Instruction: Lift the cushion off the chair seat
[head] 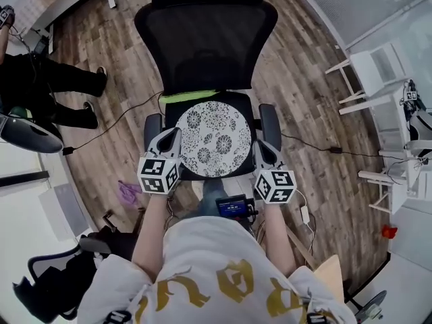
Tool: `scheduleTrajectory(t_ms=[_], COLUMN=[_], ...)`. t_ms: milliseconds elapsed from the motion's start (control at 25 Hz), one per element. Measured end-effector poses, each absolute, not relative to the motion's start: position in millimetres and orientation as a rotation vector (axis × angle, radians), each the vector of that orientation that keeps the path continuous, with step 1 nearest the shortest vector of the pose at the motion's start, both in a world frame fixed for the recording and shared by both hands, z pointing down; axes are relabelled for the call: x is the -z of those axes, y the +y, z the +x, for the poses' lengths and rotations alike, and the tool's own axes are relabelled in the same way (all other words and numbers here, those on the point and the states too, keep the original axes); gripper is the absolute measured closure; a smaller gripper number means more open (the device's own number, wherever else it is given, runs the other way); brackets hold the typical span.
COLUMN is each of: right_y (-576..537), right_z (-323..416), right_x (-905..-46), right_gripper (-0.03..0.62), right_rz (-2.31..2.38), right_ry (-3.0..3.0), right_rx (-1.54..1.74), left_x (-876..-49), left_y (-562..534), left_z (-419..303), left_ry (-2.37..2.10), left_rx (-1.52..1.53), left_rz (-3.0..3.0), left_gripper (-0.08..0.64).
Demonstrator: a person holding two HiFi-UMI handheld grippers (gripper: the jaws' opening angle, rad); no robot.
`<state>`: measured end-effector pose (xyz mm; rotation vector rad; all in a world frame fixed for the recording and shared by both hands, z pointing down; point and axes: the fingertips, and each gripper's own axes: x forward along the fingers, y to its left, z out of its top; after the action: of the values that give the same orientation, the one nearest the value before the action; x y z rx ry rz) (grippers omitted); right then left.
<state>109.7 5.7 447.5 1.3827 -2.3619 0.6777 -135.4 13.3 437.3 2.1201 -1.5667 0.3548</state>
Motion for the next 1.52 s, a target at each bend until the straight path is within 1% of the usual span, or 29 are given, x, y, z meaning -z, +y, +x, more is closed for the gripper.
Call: scheduleTrajectory(t_ms=[320,720,1440,1480,1520], right_y=[-0.3,-6.1,-26.6,-27.8,-29.0], right_z=[103.1,103.3,100.4,101.5,102.6], right_x=[-482.3,-528.8,-653.2,-661.9,-670.2], right_gripper=[0.58,0.58,0.575,0.562,0.522], right_rz=[1.32,1.239,1.114,1.118,1.124], right_ry=[-2.325,-2.242,-2.113,-2.102,-2.088], right_rx=[-0.722,-0.767,-0.883,-0.896,-0.915], left_x=[-465.2,-528.7,-647.3,-656.9,-666.7], left_y=[11.1,14.2,12.6,12.6,12.8], left_z=[-133.0,-141.3,-161.1,-160.4,-159.4], left_ry=[-1.53,-1.503,-1.48,-1.484,-1.482], left_rx=[-0.338,-0.431,-0.616,-0.627,-0.64], left_rz=[2.082,1.989,1.825,1.809,1.792], left_gripper=[0.549,0.549,0.546,0.546,0.543])
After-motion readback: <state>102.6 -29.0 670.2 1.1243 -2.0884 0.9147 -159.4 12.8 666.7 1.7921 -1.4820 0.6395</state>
